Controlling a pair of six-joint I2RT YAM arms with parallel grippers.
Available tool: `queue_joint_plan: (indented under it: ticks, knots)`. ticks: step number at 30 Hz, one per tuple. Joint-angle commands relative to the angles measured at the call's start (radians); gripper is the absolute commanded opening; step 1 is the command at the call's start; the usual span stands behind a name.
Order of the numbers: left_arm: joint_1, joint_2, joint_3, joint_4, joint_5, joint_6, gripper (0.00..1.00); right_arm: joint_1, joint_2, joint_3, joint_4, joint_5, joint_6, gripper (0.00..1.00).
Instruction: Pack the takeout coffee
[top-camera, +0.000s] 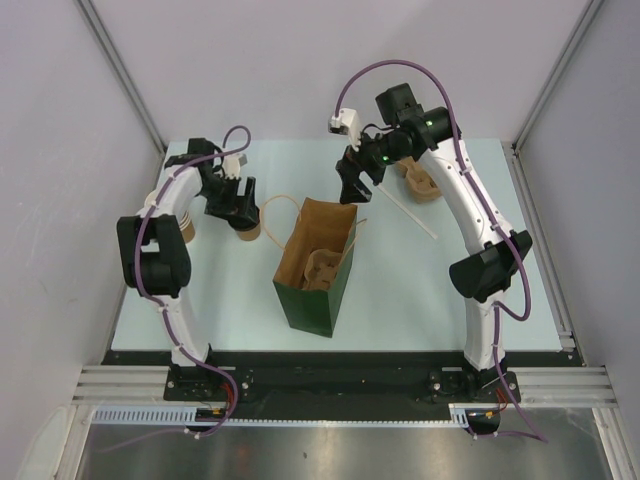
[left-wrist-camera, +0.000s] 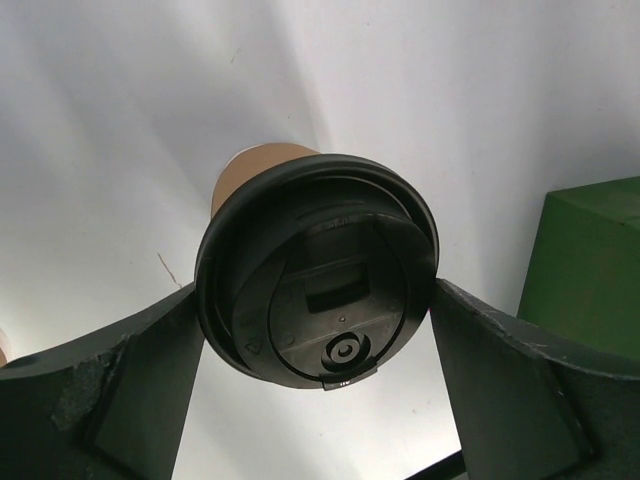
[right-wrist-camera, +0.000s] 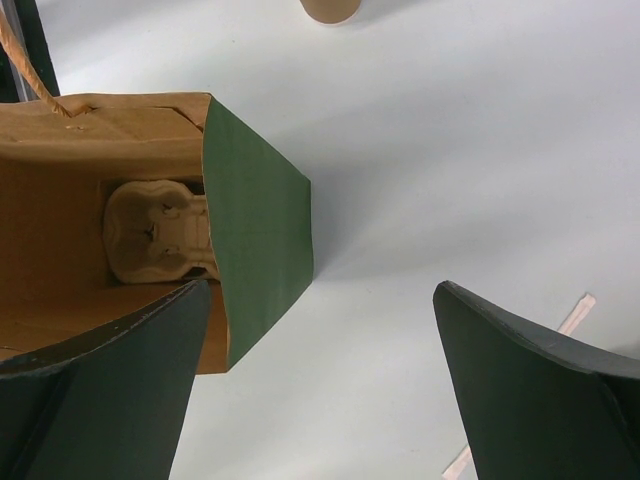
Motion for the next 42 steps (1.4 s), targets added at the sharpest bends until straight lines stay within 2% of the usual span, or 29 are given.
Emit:
queue_joint_plan:
  ticks: [1,16,33,42]
  knots:
    - [-0.004,-0.068,-0.011,0.033,-0.016,-0.007,0.93,-0.005,-0.032,0.035,-0.012,0.001,-0.005,1.00]
    - [-0.006,-0.088,0.006,0.041,-0.050,-0.008,0.97,-0.008,-0.040,0.024,-0.023,-0.006,-0.014,1.00]
    - [-0.041,-0.087,0.003,0.039,-0.070,0.010,0.88,-0.010,-0.044,0.023,-0.021,-0.006,-0.016,0.99]
    - [-0.047,-0.078,-0.010,0.042,-0.084,0.016,0.94,-0.010,-0.046,0.023,-0.023,-0.002,-0.017,1.00]
